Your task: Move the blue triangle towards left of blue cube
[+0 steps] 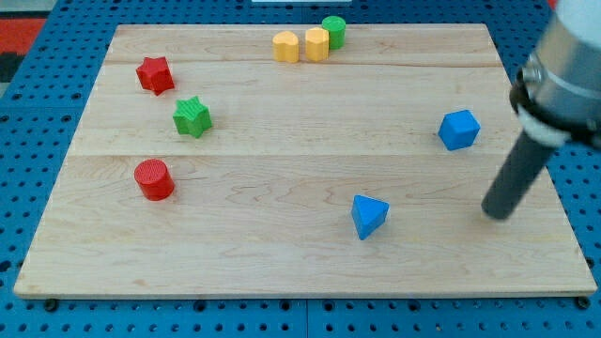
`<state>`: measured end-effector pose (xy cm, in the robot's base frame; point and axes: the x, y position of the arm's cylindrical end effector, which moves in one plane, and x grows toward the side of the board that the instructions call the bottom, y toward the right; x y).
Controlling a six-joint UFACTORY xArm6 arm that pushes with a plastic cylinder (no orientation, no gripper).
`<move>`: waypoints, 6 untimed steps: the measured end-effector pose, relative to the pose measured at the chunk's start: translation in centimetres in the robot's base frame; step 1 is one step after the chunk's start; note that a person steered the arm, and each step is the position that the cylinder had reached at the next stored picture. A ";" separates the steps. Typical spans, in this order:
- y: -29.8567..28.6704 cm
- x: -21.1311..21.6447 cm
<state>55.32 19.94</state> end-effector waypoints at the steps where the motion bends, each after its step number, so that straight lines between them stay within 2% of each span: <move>1: -5.6 3.5; 2: -10.3 2.6; 4: -13.2 -3.3; 5: -13.7 -1.4; 6: -16.4 -2.4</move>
<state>52.93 3.51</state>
